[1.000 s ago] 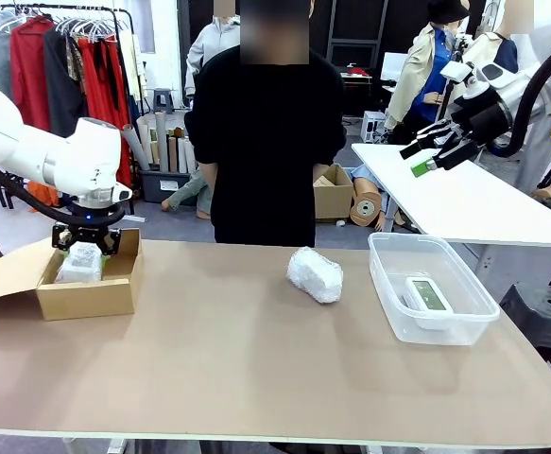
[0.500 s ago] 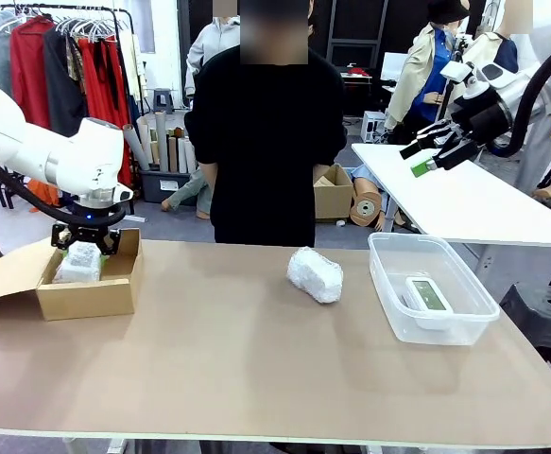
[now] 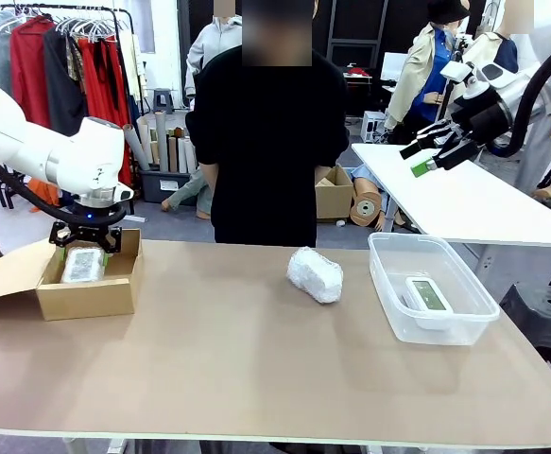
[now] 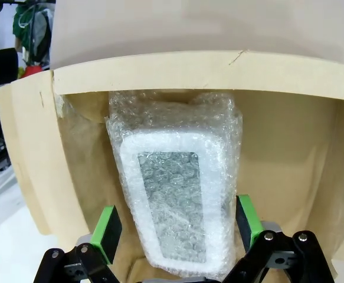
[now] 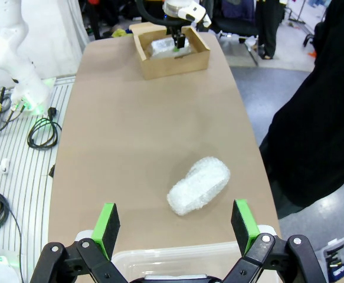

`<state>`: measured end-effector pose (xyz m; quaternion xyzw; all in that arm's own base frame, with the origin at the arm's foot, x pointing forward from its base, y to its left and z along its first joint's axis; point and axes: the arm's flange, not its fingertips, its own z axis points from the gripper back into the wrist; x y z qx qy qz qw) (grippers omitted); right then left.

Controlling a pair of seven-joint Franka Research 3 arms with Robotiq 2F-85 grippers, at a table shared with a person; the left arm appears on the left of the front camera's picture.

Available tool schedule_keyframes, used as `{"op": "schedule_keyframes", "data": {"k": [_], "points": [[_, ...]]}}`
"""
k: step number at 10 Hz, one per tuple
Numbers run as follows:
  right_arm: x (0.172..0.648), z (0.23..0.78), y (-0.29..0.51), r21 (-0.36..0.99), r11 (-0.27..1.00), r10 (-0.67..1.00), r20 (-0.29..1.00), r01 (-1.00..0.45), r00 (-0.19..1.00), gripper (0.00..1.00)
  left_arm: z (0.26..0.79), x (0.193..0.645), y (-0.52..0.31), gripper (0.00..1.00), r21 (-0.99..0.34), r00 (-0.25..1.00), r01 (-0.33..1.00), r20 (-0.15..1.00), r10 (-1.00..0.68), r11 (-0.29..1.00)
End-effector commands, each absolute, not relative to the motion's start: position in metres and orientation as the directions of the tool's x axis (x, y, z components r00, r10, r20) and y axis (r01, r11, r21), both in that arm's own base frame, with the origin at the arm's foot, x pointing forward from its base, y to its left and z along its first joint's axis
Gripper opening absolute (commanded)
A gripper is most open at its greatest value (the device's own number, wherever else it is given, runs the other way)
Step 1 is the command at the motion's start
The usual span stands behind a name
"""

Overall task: Separate and place wrapped and unwrapped clocks.
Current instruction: If the picked Digital clock is wrapped, place it in the Package Box ; if not, place it in the Organizing box.

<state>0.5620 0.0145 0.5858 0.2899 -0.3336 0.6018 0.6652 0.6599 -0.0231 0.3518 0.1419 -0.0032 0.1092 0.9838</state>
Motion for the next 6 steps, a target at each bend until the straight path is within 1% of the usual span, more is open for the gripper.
{"op": "schedule_keyframes", "data": {"k": [1, 4, 6], "points": [[0.561, 0.587, 0.014, -0.020, 0.105, 0.613, 0.789, -0.994, 0.049, 1.00, 0.359, 0.658, -0.022, 1.00, 0.317, 0.972, -0.236, 0.062, 0.228, 0.918], [0.561, 0.587, 0.014, -0.020, 0.105, 0.613, 0.789, -0.994, 0.049, 1.00, 0.376, 0.647, -0.028, 1.00, 0.300, 0.972, -0.234, 0.079, 0.220, 0.925], [0.561, 0.587, 0.014, -0.020, 0.105, 0.613, 0.789, -0.994, 0.049, 1.00, 0.388, 0.639, -0.028, 1.00, 0.268, 0.963, -0.266, 0.118, 0.243, 0.926]]}}
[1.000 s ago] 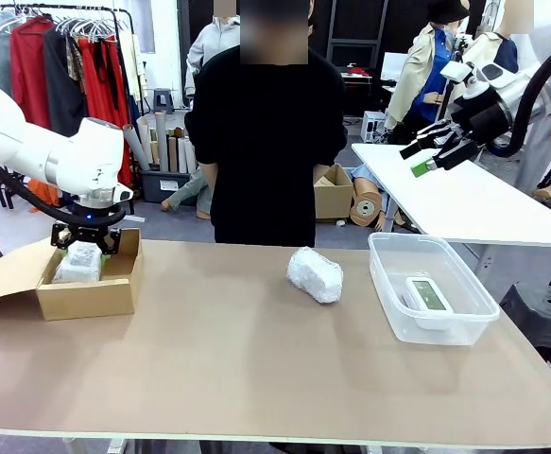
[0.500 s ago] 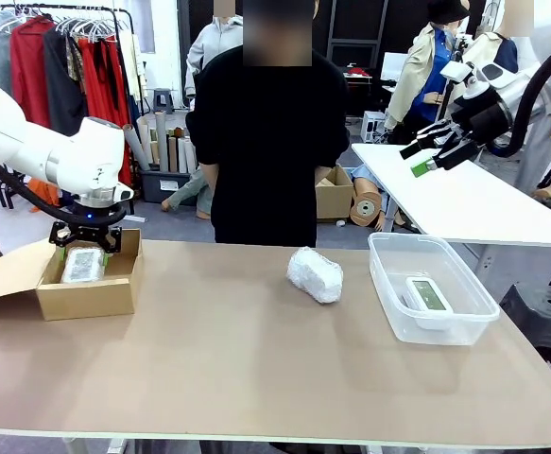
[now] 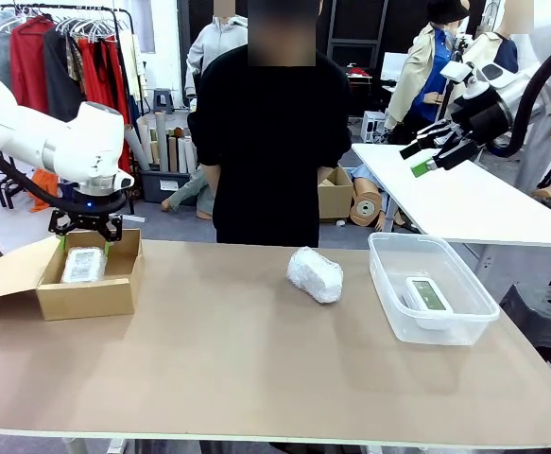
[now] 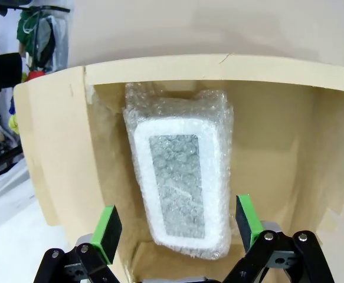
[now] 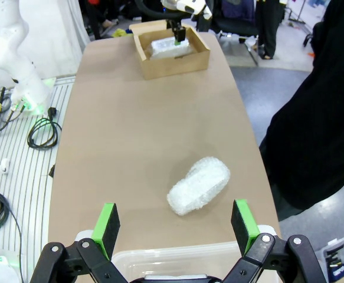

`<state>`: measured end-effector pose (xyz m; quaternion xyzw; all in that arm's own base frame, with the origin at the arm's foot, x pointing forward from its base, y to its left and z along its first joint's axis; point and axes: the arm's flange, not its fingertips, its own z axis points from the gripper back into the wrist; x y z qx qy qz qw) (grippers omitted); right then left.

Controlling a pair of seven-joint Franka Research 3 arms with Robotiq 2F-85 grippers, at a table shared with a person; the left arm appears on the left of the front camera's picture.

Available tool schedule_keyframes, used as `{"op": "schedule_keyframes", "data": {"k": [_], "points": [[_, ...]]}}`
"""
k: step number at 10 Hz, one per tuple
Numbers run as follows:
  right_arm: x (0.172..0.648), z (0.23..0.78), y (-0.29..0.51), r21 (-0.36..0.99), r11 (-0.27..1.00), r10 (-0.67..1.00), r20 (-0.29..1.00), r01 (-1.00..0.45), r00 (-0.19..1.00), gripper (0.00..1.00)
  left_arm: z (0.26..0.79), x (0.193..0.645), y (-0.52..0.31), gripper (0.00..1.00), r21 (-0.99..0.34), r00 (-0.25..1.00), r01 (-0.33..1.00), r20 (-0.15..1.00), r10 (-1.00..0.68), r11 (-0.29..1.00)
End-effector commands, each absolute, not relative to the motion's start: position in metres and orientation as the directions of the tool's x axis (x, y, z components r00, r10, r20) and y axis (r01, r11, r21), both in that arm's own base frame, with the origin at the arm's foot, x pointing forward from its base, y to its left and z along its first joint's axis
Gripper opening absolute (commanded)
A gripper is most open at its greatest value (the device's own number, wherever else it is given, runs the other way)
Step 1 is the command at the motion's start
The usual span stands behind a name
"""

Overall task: Separate and place wrapped and unwrapped clocks.
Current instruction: If the picked Digital clock is wrapped, place it in the Package Box ; if not, place it in the Organizing box.

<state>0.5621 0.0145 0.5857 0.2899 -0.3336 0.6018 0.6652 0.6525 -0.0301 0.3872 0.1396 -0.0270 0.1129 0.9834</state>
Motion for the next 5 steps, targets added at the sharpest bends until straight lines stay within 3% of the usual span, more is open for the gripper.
{"op": "schedule_keyframes", "data": {"k": [1, 2, 5], "points": [[0.561, 0.587, 0.014, -0.020, 0.105, 0.613, 0.789, -0.994, 0.049, 1.00, 0.391, 0.638, -0.026, 1.00, 0.248, 0.954, -0.295, 0.130, 0.270, 0.923], [0.561, 0.587, 0.014, -0.020, 0.105, 0.613, 0.789, -0.994, 0.049, 1.00, 0.387, 0.652, -0.030, 1.00, 0.268, 0.973, -0.230, 0.085, 0.214, 0.936], [0.561, 0.587, 0.014, -0.020, 0.105, 0.613, 0.789, -0.994, 0.049, 1.00, 0.387, 0.652, -0.030, 1.00, 0.268, 0.973, -0.230, 0.085, 0.214, 0.936]]}}
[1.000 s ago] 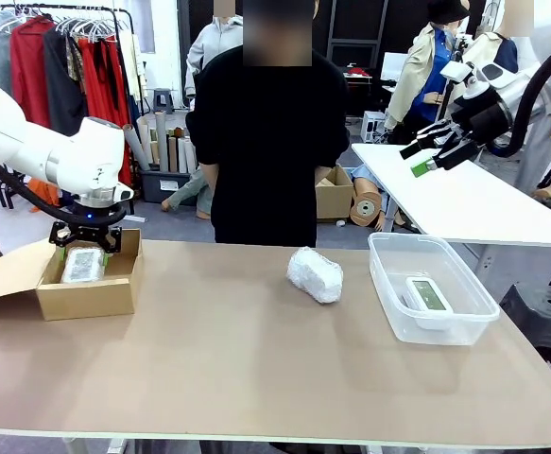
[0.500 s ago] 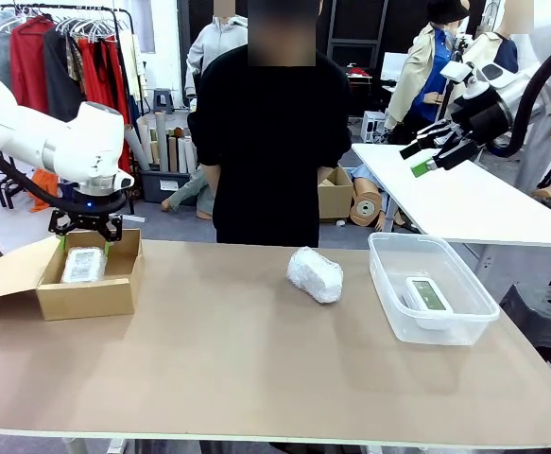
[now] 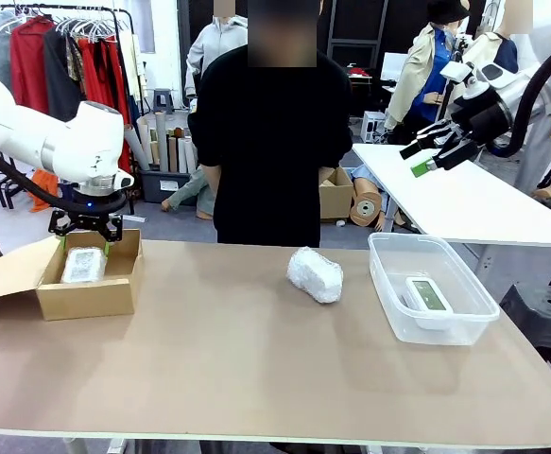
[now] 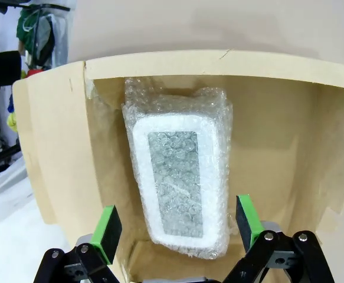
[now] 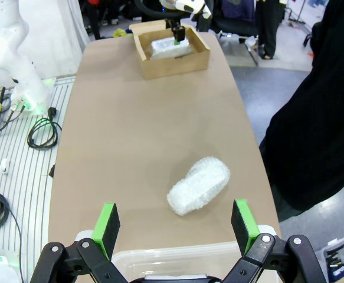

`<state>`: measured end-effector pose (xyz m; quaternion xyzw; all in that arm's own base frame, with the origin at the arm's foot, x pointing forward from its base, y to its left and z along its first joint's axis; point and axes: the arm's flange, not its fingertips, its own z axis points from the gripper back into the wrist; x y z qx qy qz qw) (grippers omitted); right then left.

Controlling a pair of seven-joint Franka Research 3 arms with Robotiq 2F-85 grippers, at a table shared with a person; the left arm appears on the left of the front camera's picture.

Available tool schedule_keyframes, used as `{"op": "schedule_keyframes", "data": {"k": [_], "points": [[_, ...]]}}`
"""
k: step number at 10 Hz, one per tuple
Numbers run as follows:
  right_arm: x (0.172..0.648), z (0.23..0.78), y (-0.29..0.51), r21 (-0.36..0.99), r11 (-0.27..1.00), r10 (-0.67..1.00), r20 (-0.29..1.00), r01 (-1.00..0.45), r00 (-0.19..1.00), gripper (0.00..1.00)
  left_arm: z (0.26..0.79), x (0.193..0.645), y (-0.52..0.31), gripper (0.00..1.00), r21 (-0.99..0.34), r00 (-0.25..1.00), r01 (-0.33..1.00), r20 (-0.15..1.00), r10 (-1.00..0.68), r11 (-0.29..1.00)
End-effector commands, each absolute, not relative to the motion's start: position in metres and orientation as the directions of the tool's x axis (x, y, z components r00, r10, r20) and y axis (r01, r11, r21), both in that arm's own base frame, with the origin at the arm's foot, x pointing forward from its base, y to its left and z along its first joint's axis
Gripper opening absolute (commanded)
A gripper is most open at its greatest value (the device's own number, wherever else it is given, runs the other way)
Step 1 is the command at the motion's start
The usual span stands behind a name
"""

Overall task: Separate and place wrapped and unwrapped clocks.
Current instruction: If the picked Digital clock is wrapped, place it in the Package Box ; if not, place it in the Organizing box, then pick up the Digital clock indicated by the person.

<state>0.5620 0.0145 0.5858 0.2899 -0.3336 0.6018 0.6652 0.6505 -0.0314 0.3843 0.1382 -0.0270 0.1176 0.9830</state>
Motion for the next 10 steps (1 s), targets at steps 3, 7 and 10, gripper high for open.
{"op": "schedule_keyframes", "data": {"k": [3, 7, 10], "points": [[0.5608, 0.5874, 0.0143, -0.020, 0.105, 0.613, 0.789, -0.994, 0.049, 1.00, 0.3872, 0.6525, -0.0301, 1.00, 0.268, 0.973, -0.230, 0.085, 0.214, 0.936], [0.5608, 0.5874, 0.0143, -0.020, 0.105, 0.613, 0.789, -0.994, 0.049, 1.00, 0.3872, 0.6525, -0.0301, 1.00, 0.268, 0.973, -0.230, 0.085, 0.214, 0.936], [0.5608, 0.5874, 0.0143, -0.020, 0.105, 0.613, 0.789, -0.994, 0.049, 1.00, 0.3845, 0.6510, -0.0315, 1.00, 0.265, 0.971, -0.238, 0.086, 0.223, 0.934]]}}
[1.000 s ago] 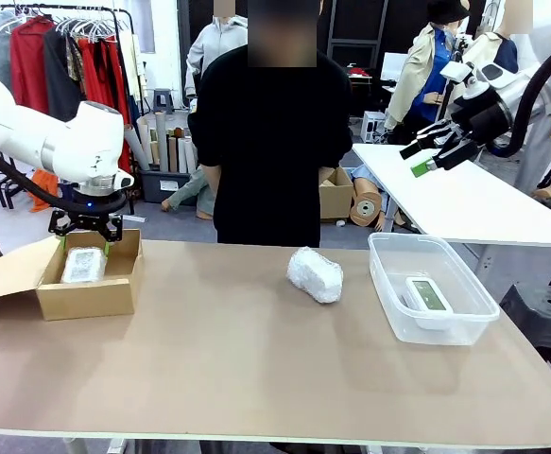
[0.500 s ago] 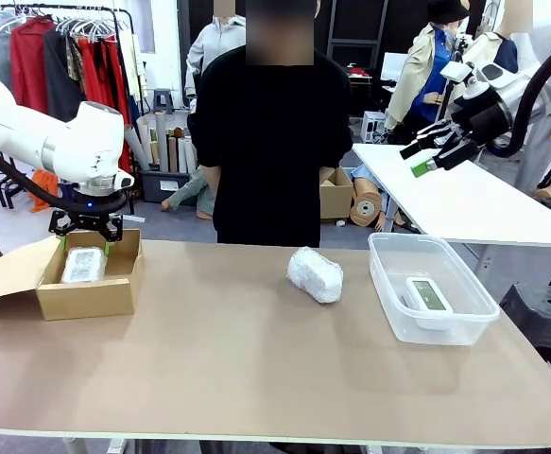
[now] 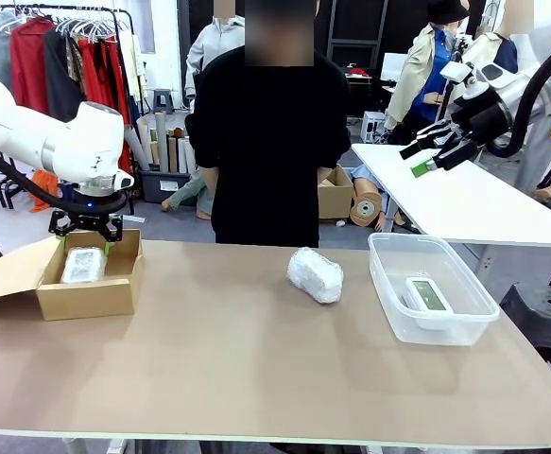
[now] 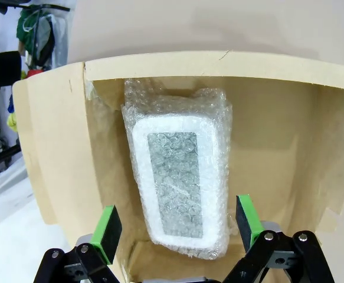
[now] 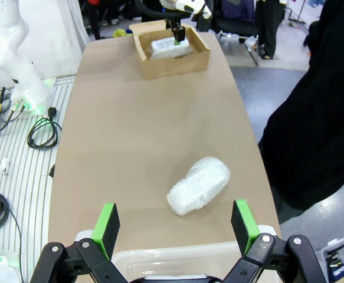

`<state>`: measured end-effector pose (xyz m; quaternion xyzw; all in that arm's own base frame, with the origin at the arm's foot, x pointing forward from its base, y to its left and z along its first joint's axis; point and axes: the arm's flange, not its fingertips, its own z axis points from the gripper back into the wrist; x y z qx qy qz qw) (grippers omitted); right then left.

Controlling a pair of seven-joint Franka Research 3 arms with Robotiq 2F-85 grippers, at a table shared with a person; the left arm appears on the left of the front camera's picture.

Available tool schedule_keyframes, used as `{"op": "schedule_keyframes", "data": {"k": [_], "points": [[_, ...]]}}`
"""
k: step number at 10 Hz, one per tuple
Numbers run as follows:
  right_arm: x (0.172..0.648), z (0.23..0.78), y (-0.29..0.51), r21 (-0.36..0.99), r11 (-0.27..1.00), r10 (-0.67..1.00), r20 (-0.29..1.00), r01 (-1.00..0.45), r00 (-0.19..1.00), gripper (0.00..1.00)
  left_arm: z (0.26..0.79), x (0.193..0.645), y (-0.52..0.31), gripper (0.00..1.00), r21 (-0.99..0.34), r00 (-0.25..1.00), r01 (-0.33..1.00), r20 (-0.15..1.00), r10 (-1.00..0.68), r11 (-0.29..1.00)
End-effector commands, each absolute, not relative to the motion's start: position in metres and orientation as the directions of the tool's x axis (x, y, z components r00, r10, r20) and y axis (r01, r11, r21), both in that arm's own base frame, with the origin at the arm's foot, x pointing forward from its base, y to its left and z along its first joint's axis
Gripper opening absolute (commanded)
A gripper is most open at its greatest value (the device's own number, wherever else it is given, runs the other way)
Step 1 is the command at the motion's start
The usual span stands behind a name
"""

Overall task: Separate and place wrapped and unwrapped clocks.
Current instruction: Pick up the Digital clock indicated by the person.

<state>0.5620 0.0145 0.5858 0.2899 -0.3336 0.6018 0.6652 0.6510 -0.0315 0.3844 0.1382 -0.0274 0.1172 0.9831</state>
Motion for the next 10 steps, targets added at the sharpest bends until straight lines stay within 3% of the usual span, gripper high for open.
{"op": "schedule_keyframes", "data": {"k": [1, 5, 6, 10], "points": [[0.561, 0.587, 0.014, -0.020, 0.105, 0.613, 0.789, -0.994, 0.049, 1.00, 0.395, 0.640, -0.023, 1.00, 0.237, 0.992, -0.128, 0.043, 0.121, 0.963], [0.561, 0.587, 0.014, -0.020, 0.105, 0.613, 0.789, -0.994, 0.049, 1.00, 0.429, 0.607, -0.063, 1.00, 0.149, 0.989, 0.104, 0.093, -0.119, 0.983], [0.561, 0.587, 0.014, -0.020, 0.105, 0.613, 0.789, -0.994, 0.049, 1.00, 0.448, 0.593, -0.061, 1.00, 0.155, 0.960, 0.246, 0.098, -0.262, 0.957], [0.561, 0.587, 0.014, -0.020, 0.105, 0.613, 0.789, -0.994, 0.049, 1.00, 0.491, 0.574, -0.074, 1.00, 0.057, 0.771, 0.593, 0.246, -0.587, 0.803]]}}
